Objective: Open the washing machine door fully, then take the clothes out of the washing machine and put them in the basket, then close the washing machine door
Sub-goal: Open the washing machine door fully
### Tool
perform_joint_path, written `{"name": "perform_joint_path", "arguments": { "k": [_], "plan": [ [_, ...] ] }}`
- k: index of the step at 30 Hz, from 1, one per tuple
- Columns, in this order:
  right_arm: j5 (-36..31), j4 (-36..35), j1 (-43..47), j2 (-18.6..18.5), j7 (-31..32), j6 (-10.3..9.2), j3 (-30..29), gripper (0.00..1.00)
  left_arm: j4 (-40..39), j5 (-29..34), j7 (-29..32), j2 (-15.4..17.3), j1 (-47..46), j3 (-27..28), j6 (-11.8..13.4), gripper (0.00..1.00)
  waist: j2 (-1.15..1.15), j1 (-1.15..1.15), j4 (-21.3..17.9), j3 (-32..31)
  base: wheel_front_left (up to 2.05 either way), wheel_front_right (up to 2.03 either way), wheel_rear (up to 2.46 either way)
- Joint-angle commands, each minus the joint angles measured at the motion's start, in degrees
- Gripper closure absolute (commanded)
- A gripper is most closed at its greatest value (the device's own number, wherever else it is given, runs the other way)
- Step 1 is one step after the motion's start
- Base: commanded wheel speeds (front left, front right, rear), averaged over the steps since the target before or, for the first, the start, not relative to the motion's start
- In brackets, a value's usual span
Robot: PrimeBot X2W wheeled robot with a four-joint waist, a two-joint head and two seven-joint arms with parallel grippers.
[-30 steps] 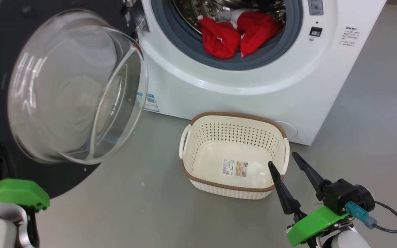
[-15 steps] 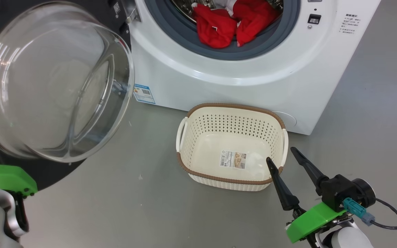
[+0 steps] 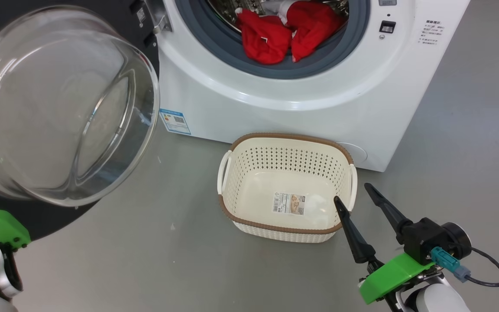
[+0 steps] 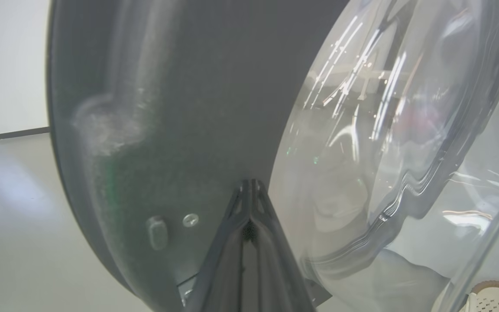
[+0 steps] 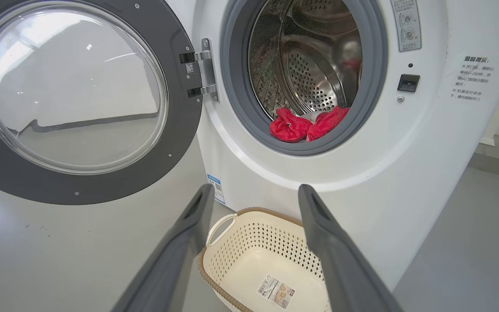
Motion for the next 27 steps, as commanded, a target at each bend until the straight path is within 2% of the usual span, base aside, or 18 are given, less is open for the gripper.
{"name": "perform_joint_path", "arguments": {
  "k": [1, 6, 7, 9, 11, 17, 22, 27],
  "plan": [
    [0.1, -1.3, -1.5, 0.2, 0.1, 0.35, 1.3, 0.00, -1.4, 0.6, -0.7, 4.2, -1.9, 2.6, 0.5, 1.00, 0.00, 0.00, -0.1, -0.2, 0.00, 0.00, 0.00],
    [0.8, -0.6, -1.5, 0.2, -0.1, 0.35, 1.7, 0.00, -4.9, 2.5, -0.7, 3.4, -0.9, 3.3, 0.7, 1.00, 0.00, 0.00, -0.4, -0.9, 0.00, 0.00, 0.00],
    [1.1, -0.4, -1.5, 0.2, -0.3, 0.35, 1.7, 0.00, -5.8, 3.0, -0.7, 3.2, -0.5, 3.3, 1.0, 0.69, 0.00, 0.00, -0.5, -1.1, 0.00, 0.00, 0.00],
    [1.6, 0.0, -1.5, 0.2, -0.6, 0.35, 1.8, 0.00, -8.1, 3.9, -0.7, 2.5, 0.5, 3.5, 1.4, 0.45, 0.00, 0.00, -0.7, -1.6, 0.00, 0.00, 0.00],
    [2.1, 0.3, -1.6, 0.2, -0.9, 0.35, 2.0, 0.00, -11.0, 4.7, -0.7, 1.9, 1.7, 3.6, 1.6, 0.00, 0.00, 0.00, -1.0, -2.1, 0.00, 0.00, 0.00],
    [3.4, 1.3, -1.7, 0.2, -2.1, 0.35, 1.8, 0.00, -20.1, 6.0, -0.7, 0.3, 6.2, 2.7, 2.4, 0.00, 0.00, 0.00, -2.2, -3.5, 0.00, 0.00, 0.00],
    [4.3, 1.9, -2.1, 0.2, -3.0, 0.35, 1.5, 0.00, -30.7, 6.2, 1.2, -1.1, 10.0, 1.1, 2.8, 0.00, 0.00, 0.00, -3.7, -3.9, 0.00, 0.00, 0.00],
    [4.6, 2.4, -3.0, 0.2, -3.8, 0.35, 0.3, 0.00, -42.1, 4.7, 3.6, -3.0, 14.2, -0.7, 1.8, 0.00, 0.00, 0.00, -6.0, -3.8, 0.00, 0.00, 0.00]
  ]
}}
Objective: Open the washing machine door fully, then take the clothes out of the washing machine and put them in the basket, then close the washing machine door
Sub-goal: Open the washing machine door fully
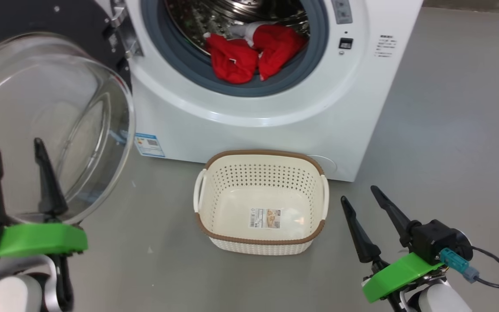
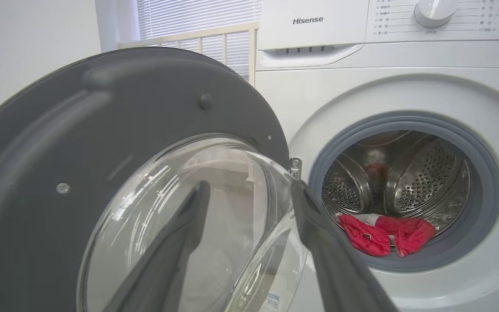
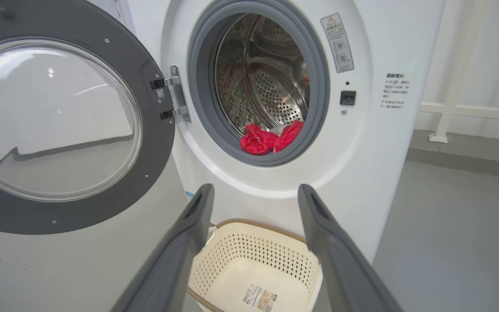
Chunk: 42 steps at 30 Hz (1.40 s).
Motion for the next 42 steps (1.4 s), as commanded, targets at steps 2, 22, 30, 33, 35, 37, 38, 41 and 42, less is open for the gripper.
{"name": "perform_joint_path", "arguments": {
  "k": [2, 22, 30, 33, 35, 37, 38, 41, 42],
  "plan": [
    [0.4, -1.1, -3.0, 0.2, -0.8, 0.35, 0.3, 0.00, -5.2, -0.8, 0.5, 1.6, 0.9, 1.4, -0.8, 0.00, 0.00, 0.00, -1.9, 0.1, 0.00, 0.00, 0.00],
    [-1.3, -5.1, -3.3, 0.2, -1.4, 0.35, -6.5, 0.00, -13.4, -5.5, 1.3, 1.0, 10.2, -4.3, -8.3, 0.00, 0.00, 0.00, -15.7, -0.1, 0.00, 0.00, 0.00],
    [0.3, -8.1, -1.1, 0.2, -1.4, 0.35, -4.1, 0.00, -13.5, -6.4, -0.5, 1.1, 13.6, -3.5, -8.7, 0.00, 0.00, 0.00, -20.1, -1.0, 0.00, 0.00, 0.00],
    [0.3, -8.9, 0.4, 0.2, -1.4, 0.35, -4.3, 0.00, -13.8, -6.1, -1.4, 1.2, 16.1, -2.9, -8.2, 0.00, 0.00, 0.00, -21.4, -2.3, 0.00, 0.00, 0.00],
    [0.2, -9.1, 1.2, 0.2, -1.4, 0.35, -4.4, 0.00, -13.7, -5.9, -1.7, 1.3, 17.3, -2.8, -8.1, 0.00, 0.00, 0.00, -21.8, -3.1, 0.00, 0.00, 0.00],
    [0.1, -9.3, 2.0, 0.2, -1.4, 0.35, -4.8, 0.00, -13.3, -5.3, -1.9, 1.6, 18.6, -2.8, -7.9, 0.00, 0.00, 0.00, -22.0, -3.7, 0.00, 0.00, 0.00],
    [0.0, -9.4, 2.3, 0.2, -1.4, 0.35, -5.0, 0.00, -13.2, -5.2, -2.0, 1.6, 19.1, -2.8, -7.9, 0.00, 0.00, 0.00, -22.1, -3.9, 0.00, 0.00, 0.00],
    [-0.2, -9.6, 3.3, 0.2, -1.4, 0.35, -5.7, 0.00, -13.1, -5.0, -2.2, 1.7, 20.3, -2.8, -7.7, 0.00, 0.00, 0.00, -22.3, -4.2, 0.00, 0.00, 0.00],
    [-0.3, -9.7, 3.6, 0.2, -1.4, 0.35, -5.8, 0.00, -13.0, -5.0, -2.3, 1.6, 20.6, -2.8, -7.6, 0.00, 0.00, 0.00, -22.3, -4.3, 0.00, 0.00, 0.00]
  ]
}}
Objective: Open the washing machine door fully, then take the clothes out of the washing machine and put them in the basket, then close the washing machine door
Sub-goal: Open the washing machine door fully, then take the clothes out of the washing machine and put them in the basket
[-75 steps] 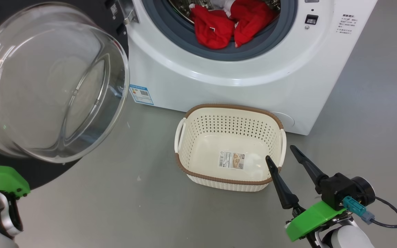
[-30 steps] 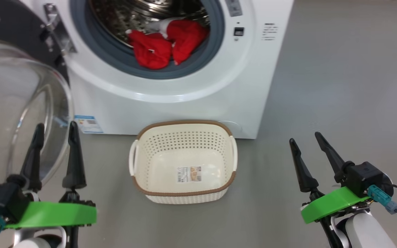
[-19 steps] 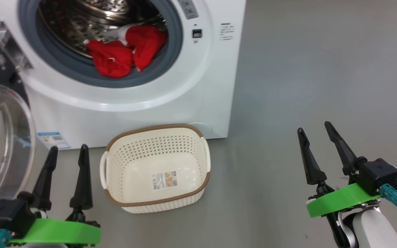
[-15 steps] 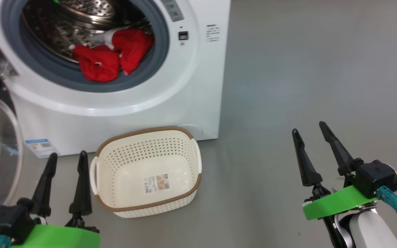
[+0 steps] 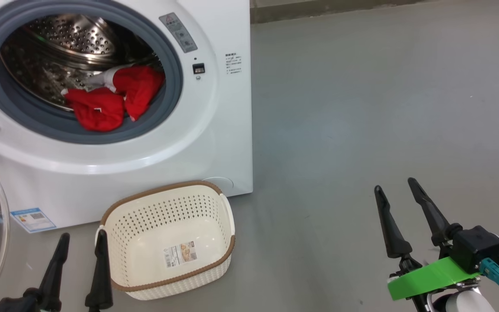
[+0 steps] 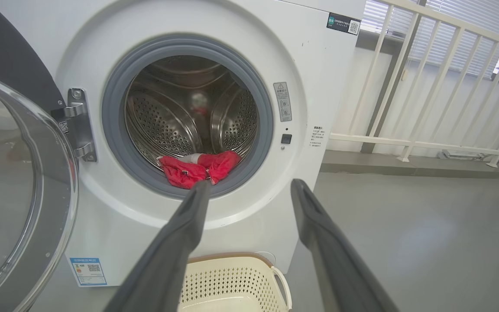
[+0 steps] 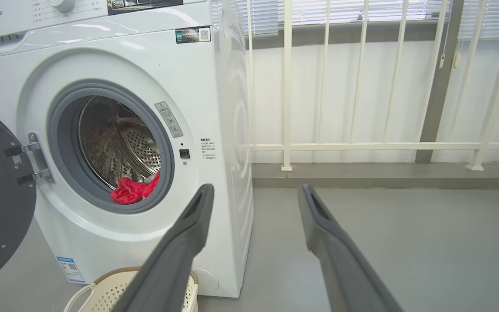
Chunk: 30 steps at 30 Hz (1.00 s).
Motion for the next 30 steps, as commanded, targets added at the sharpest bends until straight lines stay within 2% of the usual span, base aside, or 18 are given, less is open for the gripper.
{"name": "perform_joint_path", "arguments": {
  "k": [1, 30],
  "plan": [
    [0.0, -1.8, -0.3, 0.1, -0.4, 0.35, 1.1, 0.00, -1.2, 0.5, -0.6, 1.4, -0.8, 2.3, 0.5, 0.00, 0.00, 0.00, -0.3, -0.4, 0.00, 0.00, 0.00],
    [-0.9, -2.0, 2.3, 0.1, -0.4, 0.35, 0.1, 0.00, -1.0, 0.5, -0.4, 1.8, 2.1, 3.3, 2.6, 0.00, 0.00, 0.00, 1.0, -0.7, 0.09, -0.09, 0.00]
  ]
}}
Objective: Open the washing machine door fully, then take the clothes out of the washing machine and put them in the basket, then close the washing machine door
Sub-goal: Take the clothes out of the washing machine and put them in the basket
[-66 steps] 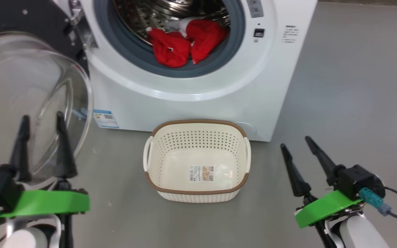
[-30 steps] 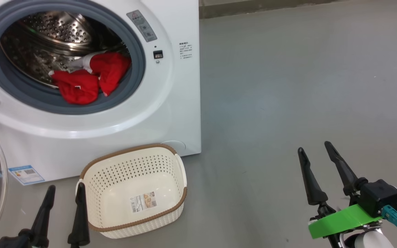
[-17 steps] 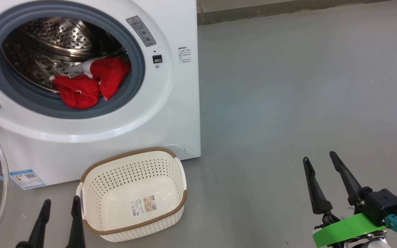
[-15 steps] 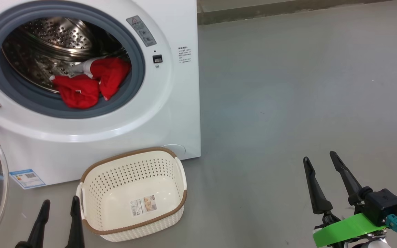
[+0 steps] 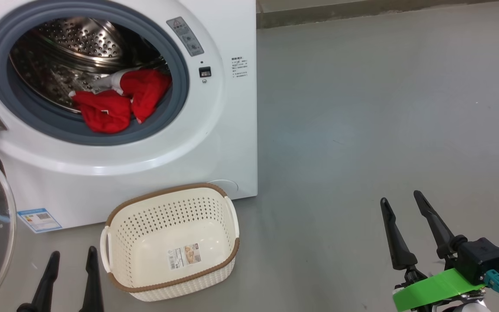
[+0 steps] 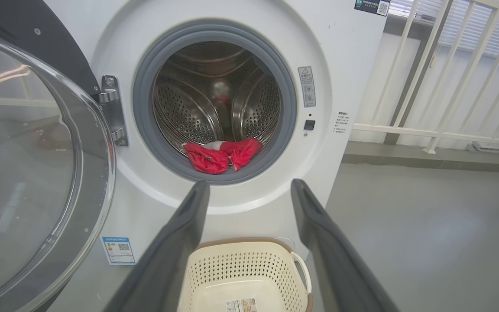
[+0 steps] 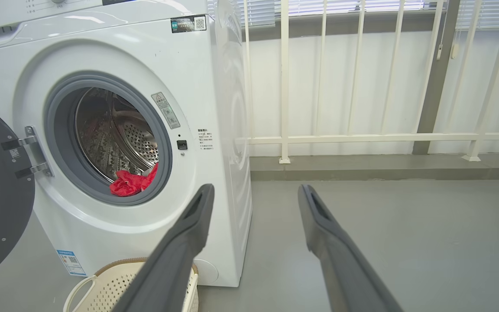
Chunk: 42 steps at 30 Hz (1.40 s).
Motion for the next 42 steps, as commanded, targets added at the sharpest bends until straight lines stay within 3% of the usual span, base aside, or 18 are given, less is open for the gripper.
{"name": "perform_joint_path", "arguments": {
  "k": [1, 21, 42],
  "plan": [
    [-0.6, -1.3, -0.8, -0.1, -0.4, 0.35, 1.5, 0.00, -1.6, 0.3, -0.1, 1.2, -1.3, 2.3, 0.8, 0.00, 0.00, 0.00, 0.1, 0.1, 0.90, -0.90, 0.00],
    [-0.3, -0.8, -1.2, -0.1, -0.4, 0.35, 2.0, 0.00, -3.2, 0.6, -0.5, 0.9, -1.9, 1.7, 1.4, 0.00, 0.00, 0.00, 0.2, 0.8, 1.52, -1.52, 0.00],
    [-0.1, -1.3, -1.7, -0.1, -0.4, 0.35, 2.2, 0.00, -4.3, 0.9, -0.4, 0.8, -3.0, 0.6, 2.3, 0.00, 0.00, 0.00, 0.6, 2.9, 0.12, -0.12, 0.00]
  ]
}}
